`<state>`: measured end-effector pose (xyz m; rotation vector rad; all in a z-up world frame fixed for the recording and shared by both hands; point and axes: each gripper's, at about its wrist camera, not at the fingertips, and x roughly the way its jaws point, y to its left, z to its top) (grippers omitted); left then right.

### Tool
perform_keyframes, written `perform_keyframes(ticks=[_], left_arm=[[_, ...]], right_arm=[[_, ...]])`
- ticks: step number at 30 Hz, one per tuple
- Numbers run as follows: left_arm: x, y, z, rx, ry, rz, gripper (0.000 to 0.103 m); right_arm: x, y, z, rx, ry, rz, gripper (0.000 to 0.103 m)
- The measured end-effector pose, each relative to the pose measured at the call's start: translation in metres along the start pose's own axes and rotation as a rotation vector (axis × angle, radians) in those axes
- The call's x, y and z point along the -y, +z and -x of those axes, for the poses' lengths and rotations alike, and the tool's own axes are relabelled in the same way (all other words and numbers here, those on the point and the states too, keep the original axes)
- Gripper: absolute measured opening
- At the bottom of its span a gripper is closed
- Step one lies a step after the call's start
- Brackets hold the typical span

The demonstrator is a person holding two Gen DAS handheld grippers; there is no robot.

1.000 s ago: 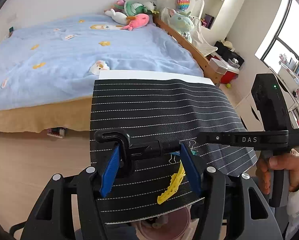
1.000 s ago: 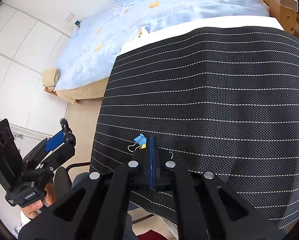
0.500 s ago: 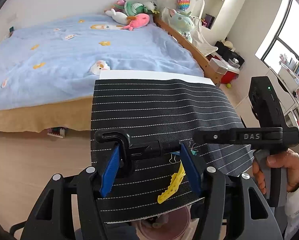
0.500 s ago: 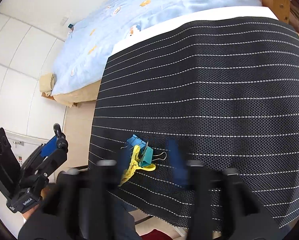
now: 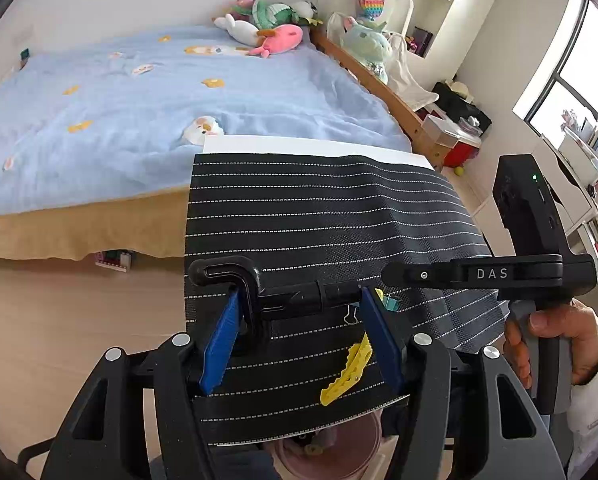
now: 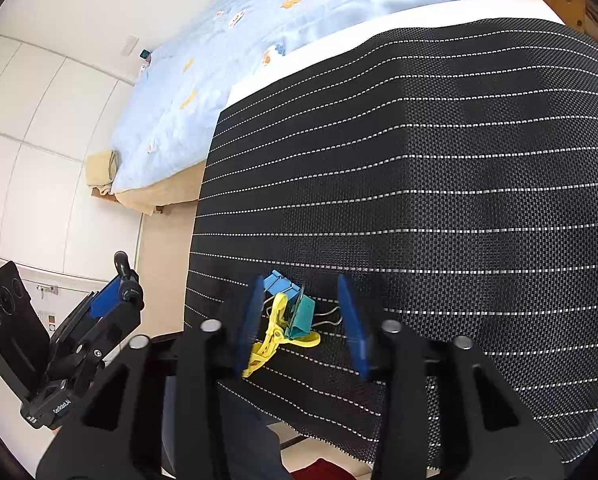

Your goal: Collect trash

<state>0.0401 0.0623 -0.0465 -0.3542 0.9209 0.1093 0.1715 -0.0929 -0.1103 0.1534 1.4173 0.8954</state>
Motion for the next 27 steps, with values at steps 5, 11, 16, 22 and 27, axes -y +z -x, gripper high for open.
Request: perform_keyframes(ticks=[5, 11, 16, 22, 27], left_arm=[[-0.001, -0.001, -0.001, -0.002, -0.002, 0.002, 0.059], [-0.001, -0.002, 0.0, -0.002, -0.006, 0.001, 0.059], [0.003, -0.004, 0.004, 0.004, -0.013, -0.008, 0.059], [0.014, -0.005, 0.012, 0.015, -0.025, -0.042, 0.059], [0.024, -0.005, 0.024, 0.032, -0.037, -0.079, 0.059]], right_arm=[[0.001, 0.001, -0.005, -0.004, 0.006, -0.002, 0.008], [-0.005, 0.0, 0.003, 0.024, 0.005, 0.026, 0.001], [-0.008, 0.0, 0.019, 0.048, 0.008, 0.048, 0.001], [-0.015, -0.008, 0.048, 0.078, 0.006, 0.09, 0.001], [-0.021, -0.022, 0.074, 0.101, -0.015, 0.149, 0.001]])
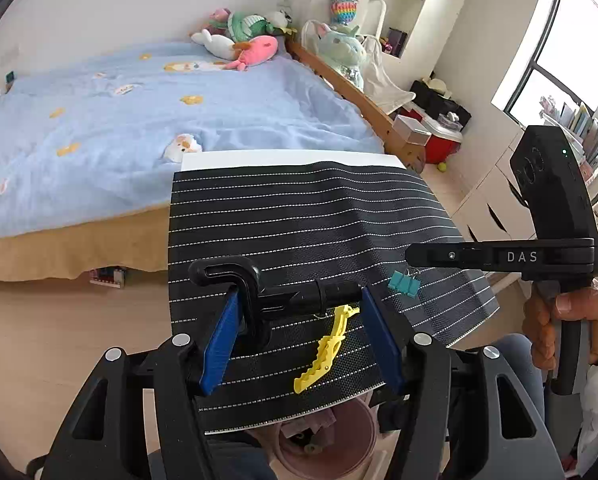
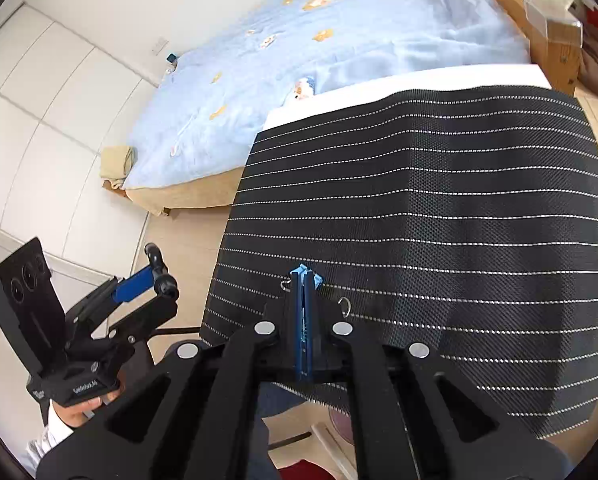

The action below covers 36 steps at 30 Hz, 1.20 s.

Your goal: Collect trash

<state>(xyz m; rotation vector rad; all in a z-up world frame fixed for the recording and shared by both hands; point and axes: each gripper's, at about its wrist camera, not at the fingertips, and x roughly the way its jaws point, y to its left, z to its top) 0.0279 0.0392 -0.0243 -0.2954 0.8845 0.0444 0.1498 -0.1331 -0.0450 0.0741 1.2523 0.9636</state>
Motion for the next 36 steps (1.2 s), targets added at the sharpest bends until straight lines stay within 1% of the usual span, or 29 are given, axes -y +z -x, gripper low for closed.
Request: perform_keyframes(ticks=[6, 12, 16, 19, 23, 25, 27, 31, 36], left_arm=[[0.016, -0.003, 0.015, 0.019, -0.013, -0.054, 0.059], [0.029, -0.012, 0.03, 0.027, -0.029, -0.099, 0.059], [0.038, -0.018, 0.039, 0.035, -0.032, -0.128, 0.059], [0.044, -0.024, 0.045, 0.042, -0.018, -0.153, 0.059], [0.052, -0.036, 0.053, 0.039, -0.028, -0.176, 0.059], [0.054, -0.043, 0.057, 0.04, -0.05, -0.176, 0.059], [0.055, -0.048, 0.059, 0.037, -0.056, -0.169, 0.059], [0.057, -0.057, 0.064, 0.031, -0.066, -0.168, 0.059], [0.06, -0.066, 0.07, 0.027, -0.073, -0.171, 0.059]], right_arm=[[-0.016, -0.022, 0.03, 0.022, -0.066, 0.106, 0.001], [-0.032, -0.043, 0.053, 0.048, -0.104, 0.179, 0.001], [-0.043, -0.058, 0.066, 0.066, -0.129, 0.23, 0.001], [-0.047, -0.074, 0.071, 0.062, -0.153, 0.269, 0.001], [-0.054, -0.093, 0.076, 0.051, -0.161, 0.295, 0.001], [-0.056, -0.104, 0.078, 0.05, -0.143, 0.29, 0.001], [-0.058, -0.114, 0.079, 0.043, -0.135, 0.285, 0.001], [-0.06, -0.132, 0.076, 0.015, -0.129, 0.288, 0.001], [-0.059, -0.149, 0.067, -0.027, -0.099, 0.28, 0.001]])
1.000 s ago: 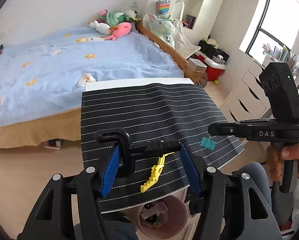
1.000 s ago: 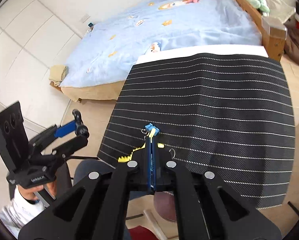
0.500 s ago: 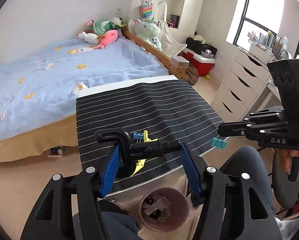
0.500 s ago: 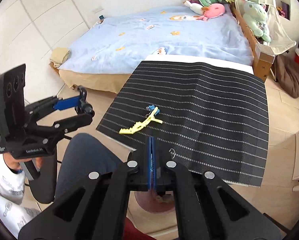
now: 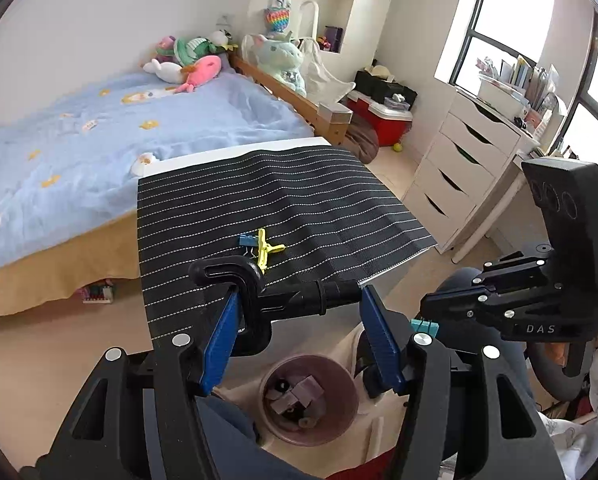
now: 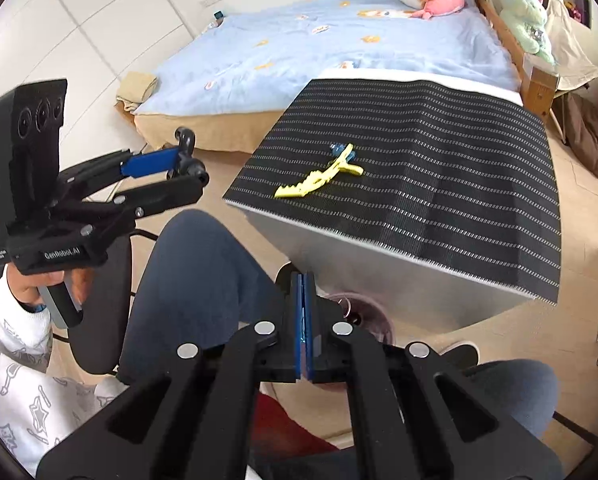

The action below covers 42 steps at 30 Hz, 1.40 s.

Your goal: Collect trash

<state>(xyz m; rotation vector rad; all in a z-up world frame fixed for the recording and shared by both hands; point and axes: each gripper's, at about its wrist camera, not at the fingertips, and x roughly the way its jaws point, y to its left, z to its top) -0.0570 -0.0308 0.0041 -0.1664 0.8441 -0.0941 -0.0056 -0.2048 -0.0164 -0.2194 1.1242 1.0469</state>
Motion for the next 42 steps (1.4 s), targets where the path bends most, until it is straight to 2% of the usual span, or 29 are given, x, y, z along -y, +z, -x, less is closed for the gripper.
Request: perform_keyframes(ticks=[5, 7, 8, 9, 15, 21, 32, 42], left_arm=[[0.002, -0.001, 0.002, -0.001, -0.004, -0.004, 0.059], [0.002, -0.001, 0.001, 0.0, -0.004, -0.004, 0.059], [0.003, 0.0, 0.002, 0.001, -0.004, -0.005, 0.059], [0.003, 0.0, 0.002, 0.001, -0.004, -0.006, 0.059], [0.006, -0.003, 0.001, -0.012, -0.014, -0.017, 0.059], [0.013, -0.005, 0.001, -0.019, -0.027, -0.032, 0.059], [0.041, -0.013, -0.005, -0.045, -0.055, -0.113, 0.059], [0.059, -0.016, -0.01, -0.078, -0.077, -0.168, 0.061]], right_arm=[[0.0, -0.004, -0.005, -0.011, 0.009, 0.0, 0.005], [0.002, -0.004, -0.007, -0.017, -0.009, 0.001, 0.033], [0.002, -0.004, -0.006, -0.014, -0.011, -0.003, 0.072], [0.004, -0.005, -0.004, 0.0, -0.003, -0.013, 0.087], [0.012, -0.003, 0.005, 0.036, -0.067, -0.035, 0.095], [0.018, -0.003, 0.02, 0.08, -0.118, -0.054, 0.097], [0.036, -0.01, 0.046, 0.14, -0.156, -0.108, 0.097], [0.048, -0.016, 0.058, 0.165, -0.155, -0.136, 0.097]])
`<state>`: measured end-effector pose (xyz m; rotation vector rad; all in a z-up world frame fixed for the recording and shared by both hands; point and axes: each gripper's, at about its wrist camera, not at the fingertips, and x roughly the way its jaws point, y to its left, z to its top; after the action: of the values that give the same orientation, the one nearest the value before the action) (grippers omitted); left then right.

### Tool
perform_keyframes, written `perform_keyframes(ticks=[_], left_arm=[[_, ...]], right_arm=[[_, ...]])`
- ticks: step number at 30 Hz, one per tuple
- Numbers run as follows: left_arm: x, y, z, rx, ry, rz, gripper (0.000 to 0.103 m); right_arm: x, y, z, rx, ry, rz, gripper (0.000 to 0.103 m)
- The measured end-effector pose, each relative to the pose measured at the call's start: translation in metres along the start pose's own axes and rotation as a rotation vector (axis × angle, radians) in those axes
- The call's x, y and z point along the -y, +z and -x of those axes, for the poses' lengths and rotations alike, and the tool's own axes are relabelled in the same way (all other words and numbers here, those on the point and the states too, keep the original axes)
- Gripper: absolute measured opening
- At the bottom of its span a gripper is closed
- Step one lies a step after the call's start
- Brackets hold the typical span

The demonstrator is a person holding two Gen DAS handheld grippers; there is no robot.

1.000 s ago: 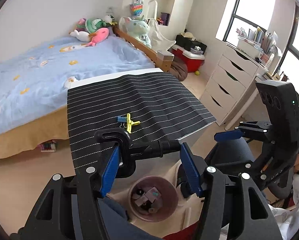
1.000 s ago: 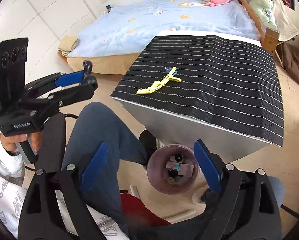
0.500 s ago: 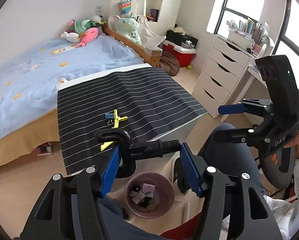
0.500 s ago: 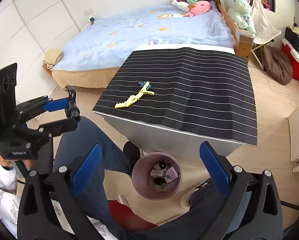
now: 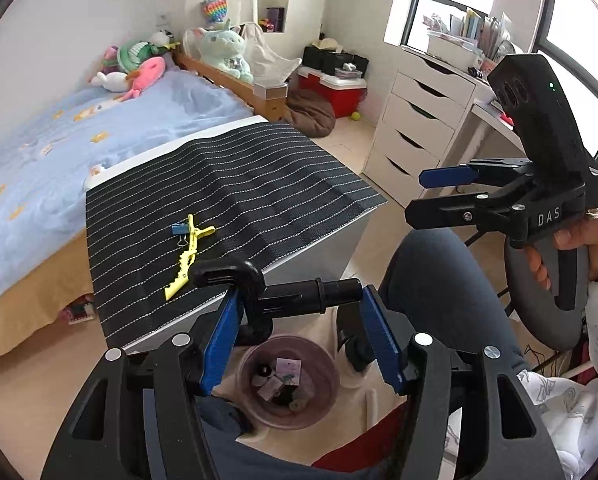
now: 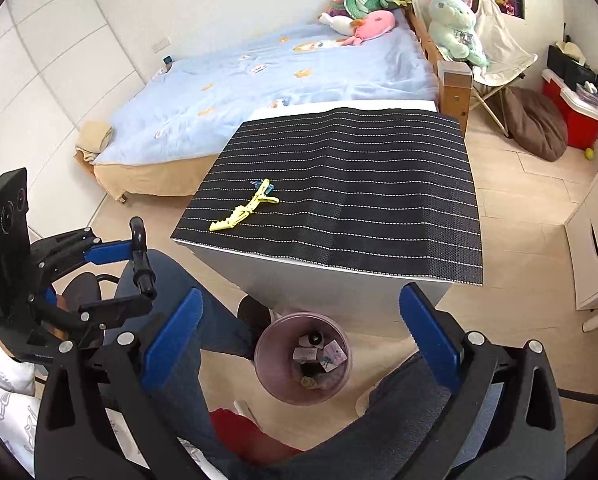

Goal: Collect trash
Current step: 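Move the open left gripper toward the yellow claw clip on the mat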

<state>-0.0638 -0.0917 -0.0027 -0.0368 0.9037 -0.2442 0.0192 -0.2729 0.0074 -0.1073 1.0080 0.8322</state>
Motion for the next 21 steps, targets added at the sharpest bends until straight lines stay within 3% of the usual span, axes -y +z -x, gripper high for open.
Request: perform_keyframes(ticks=[3, 13, 21], left_arm=[[0.002, -0.001, -0.001, -0.001, -0.009, -0.006, 0.086], [-0.007, -0.001, 0.0, 0.009, 0.012, 0.033, 0.094], [-0.017, -0.002, 0.002, 0.029, 0.054, 0.054, 0.095]], right_arm=[[0.0, 0.0, 0.0, 0.002, 0.0, -0.001, 0.097], [-0.001, 0.002, -0.001, 0.002, 0.003, 0.004, 0.098], [-0.004, 0.004, -0.006, -0.012, 0.005, 0.011, 0.098]])
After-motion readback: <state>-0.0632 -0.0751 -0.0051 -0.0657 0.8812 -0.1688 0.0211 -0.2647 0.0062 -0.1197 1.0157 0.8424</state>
